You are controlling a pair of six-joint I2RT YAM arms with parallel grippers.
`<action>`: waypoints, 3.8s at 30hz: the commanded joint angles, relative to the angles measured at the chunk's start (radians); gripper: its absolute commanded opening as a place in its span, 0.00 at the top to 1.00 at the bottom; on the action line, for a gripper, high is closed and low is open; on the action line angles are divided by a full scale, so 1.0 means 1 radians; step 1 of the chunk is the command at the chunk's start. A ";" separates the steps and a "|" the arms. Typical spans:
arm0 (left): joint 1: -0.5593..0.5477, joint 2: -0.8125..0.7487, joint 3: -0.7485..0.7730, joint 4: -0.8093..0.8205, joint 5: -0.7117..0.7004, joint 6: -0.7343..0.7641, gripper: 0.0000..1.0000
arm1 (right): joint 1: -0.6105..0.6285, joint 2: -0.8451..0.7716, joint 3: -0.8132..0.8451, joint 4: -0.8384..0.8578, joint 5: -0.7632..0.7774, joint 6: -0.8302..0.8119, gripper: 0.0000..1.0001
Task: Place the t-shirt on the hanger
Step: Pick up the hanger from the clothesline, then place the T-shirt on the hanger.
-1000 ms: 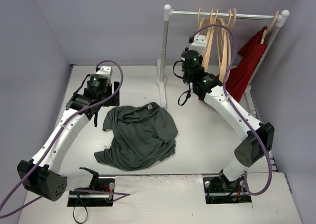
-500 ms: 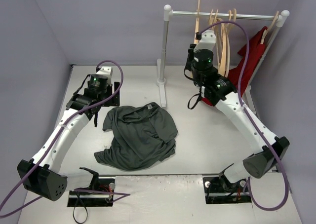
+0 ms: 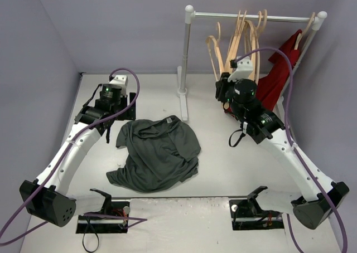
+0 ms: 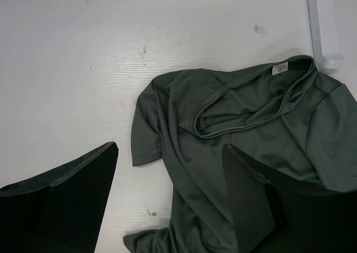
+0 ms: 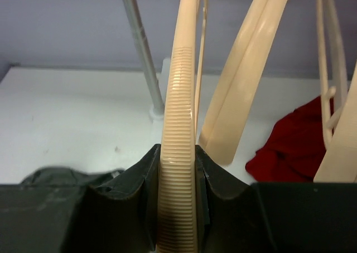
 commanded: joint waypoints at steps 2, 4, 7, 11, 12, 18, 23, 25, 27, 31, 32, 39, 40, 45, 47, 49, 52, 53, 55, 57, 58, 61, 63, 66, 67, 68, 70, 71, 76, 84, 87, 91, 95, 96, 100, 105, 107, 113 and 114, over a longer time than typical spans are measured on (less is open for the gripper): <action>0.006 0.001 0.010 0.035 0.039 0.036 0.29 | 0.015 -0.130 -0.120 0.071 -0.124 0.041 1.00; 0.006 0.004 0.010 0.036 0.061 0.059 0.29 | 0.021 -0.169 -0.157 0.064 -0.166 0.042 1.00; 0.005 0.008 0.005 0.044 0.096 0.095 0.29 | 0.029 -0.222 -0.207 0.054 -0.228 0.039 1.00; 0.003 0.027 -0.011 0.072 0.185 0.155 0.30 | 0.044 -0.286 -0.293 0.044 -0.347 0.030 1.00; 0.003 0.035 -0.019 0.093 0.206 0.179 0.30 | 0.048 -0.303 -0.312 0.044 -0.370 0.034 1.00; -0.079 0.147 -0.032 0.115 0.173 0.320 0.30 | 0.058 -0.377 -0.436 0.044 -0.419 0.049 1.00; -0.103 0.306 0.053 0.090 0.136 0.364 0.31 | 0.060 -0.454 -0.494 0.043 -0.454 0.046 1.00; -0.106 0.368 0.093 0.090 0.136 0.386 0.37 | 0.060 -0.480 -0.513 0.044 -0.462 0.046 1.00; -0.110 0.422 0.124 0.082 0.132 0.409 0.41 | 0.060 -0.506 -0.528 0.043 -0.466 0.045 1.00; -0.113 0.510 0.154 0.077 0.063 0.422 0.42 | 0.060 -0.556 -0.543 0.041 -0.466 0.056 1.00; -0.113 0.527 0.166 0.077 0.070 0.428 0.42 | 0.060 -0.566 -0.552 0.040 -0.461 0.060 1.00; -0.118 0.637 0.192 0.060 0.020 0.456 0.45 | 0.058 -0.623 -0.570 0.035 -0.422 0.071 1.00; -0.118 0.644 0.191 0.058 0.013 0.456 0.45 | 0.058 -0.627 -0.570 0.035 -0.414 0.073 1.00; -0.118 0.667 0.184 0.057 0.011 0.463 0.46 | 0.058 -0.644 -0.578 0.035 -0.394 0.076 1.00; -0.117 0.679 0.185 0.058 0.000 0.463 0.47 | 0.059 -0.643 -0.577 0.035 -0.392 0.078 1.00; -0.113 0.686 0.187 0.058 -0.008 0.461 0.49 | 0.058 -0.645 -0.578 0.034 -0.393 0.078 1.00; -0.112 0.701 0.193 0.058 -0.011 0.460 0.64 | 0.058 -0.650 -0.577 0.007 -0.392 0.080 1.00; -0.112 0.703 0.194 0.057 -0.014 0.460 0.71 | 0.058 -0.652 -0.577 0.006 -0.392 0.080 1.00; -0.112 0.706 0.194 0.058 -0.014 0.461 0.78 | 0.058 -0.654 -0.577 0.006 -0.391 0.081 1.00; -0.112 0.702 0.194 0.056 -0.019 0.462 0.86 | 0.058 -0.659 -0.578 0.004 -0.391 0.082 1.00; -0.112 0.696 0.195 0.055 -0.020 0.460 0.91 | 0.058 -0.659 -0.578 0.003 -0.391 0.083 1.00; -0.112 0.662 0.203 0.050 -0.030 0.457 0.99 | 0.058 -0.657 -0.580 0.002 -0.401 0.083 1.00; -0.111 0.635 0.207 0.050 -0.039 0.454 1.00 | 0.060 -0.649 -0.579 0.003 -0.415 0.082 1.00; -0.103 0.594 0.217 0.046 -0.047 0.432 1.00 | 0.060 -0.638 -0.571 0.002 -0.451 0.076 1.00; -0.096 0.575 0.219 0.048 -0.053 0.408 1.00 | 0.060 -0.637 -0.568 0.002 -0.464 0.073 1.00; -0.088 0.560 0.221 0.049 -0.062 0.387 1.00 | 0.060 -0.634 -0.563 0.003 -0.481 0.070 1.00; -0.074 0.538 0.224 0.049 -0.071 0.359 1.00 | 0.060 -0.629 -0.560 0.004 -0.506 0.066 1.00; -0.068 0.527 0.225 0.048 -0.075 0.345 1.00 | 0.060 -0.624 -0.558 0.004 -0.518 0.066 1.00; -0.038 0.497 0.227 0.047 -0.061 0.303 1.00 | 0.060 -0.601 -0.554 0.005 -0.576 0.068 1.00; -0.015 0.459 0.231 0.046 -0.007 0.266 1.00 | 0.060 -0.532 -0.537 0.010 -0.718 0.063 1.00; -0.008 0.441 0.227 0.046 0.002 0.234 1.00 | 0.061 -0.505 -0.532 0.022 -0.774 0.062 1.00; -0.004 0.426 0.225 0.045 0.011 0.219 1.00 | 0.064 -0.494 -0.538 0.064 -0.793 0.066 1.00; -0.001 0.432 0.235 0.035 0.029 0.202 1.00 | 0.067 -0.485 -0.542 0.115 -0.817 0.089 1.00; 0.000 0.434 0.239 0.034 0.042 0.196 1.00 | 0.070 -0.486 -0.545 0.131 -0.821 0.090 1.00; 0.000 0.430 0.238 0.034 0.089 0.182 1.00 | 0.073 -0.479 -0.552 0.161 -0.817 0.091 1.00; 0.000 0.399 0.240 0.036 0.118 0.164 1.00 | 0.072 -0.451 -0.583 0.236 -0.823 0.108 1.00; 0.000 0.382 0.246 0.034 0.119 0.165 1.00 | 0.072 -0.441 -0.595 0.265 -0.837 0.117 1.00; 0.000 0.338 0.261 0.035 0.124 0.186 1.00 | 0.074 -0.430 -0.642 0.345 -0.846 0.132 1.00; 0.000 0.334 0.259 0.034 0.127 0.187 1.00 | 0.073 -0.432 -0.648 0.357 -0.845 0.135 1.00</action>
